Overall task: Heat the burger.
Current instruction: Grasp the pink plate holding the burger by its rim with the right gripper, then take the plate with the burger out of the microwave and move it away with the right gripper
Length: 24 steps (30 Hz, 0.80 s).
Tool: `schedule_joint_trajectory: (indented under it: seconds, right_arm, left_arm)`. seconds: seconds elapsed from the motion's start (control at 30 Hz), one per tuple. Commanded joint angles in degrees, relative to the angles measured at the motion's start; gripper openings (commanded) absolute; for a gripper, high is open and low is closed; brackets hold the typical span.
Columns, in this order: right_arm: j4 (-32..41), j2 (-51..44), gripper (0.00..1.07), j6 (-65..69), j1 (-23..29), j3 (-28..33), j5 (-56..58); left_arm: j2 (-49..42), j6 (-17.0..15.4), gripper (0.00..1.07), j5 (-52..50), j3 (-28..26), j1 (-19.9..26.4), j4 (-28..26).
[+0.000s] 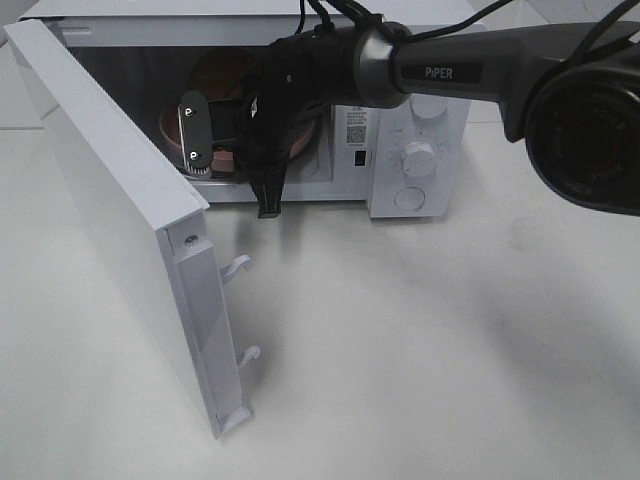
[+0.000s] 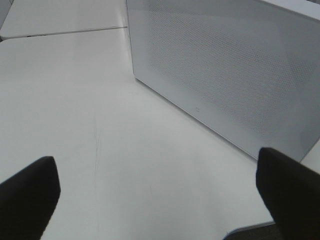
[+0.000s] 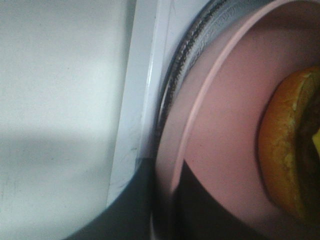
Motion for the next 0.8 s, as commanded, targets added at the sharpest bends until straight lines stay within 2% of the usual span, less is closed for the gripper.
schedule_joint_trajectory:
  seconds: [0.03,0.47,0.8]
  right_arm:
    - [0.7,-2.3,0.00,-3.2,-0.5,-0.5,0.0]
    - [2.4,-4.9,0.00,-9.1,0.0,0.3,1.8]
    - [5.2,-10.4,0.00,-19.5,0.0,9.2,-2.2]
  left_arm:
    - [-1.0,-0.5,1.00,-0.1,0.1,0.2,-0.6]
    - [-1.0,-0.5,1.00,-0.1,0.1,0.2,-0.6]
    - [-1.0,-0.5,1.00,-0.1,0.1,0.2,-0.6]
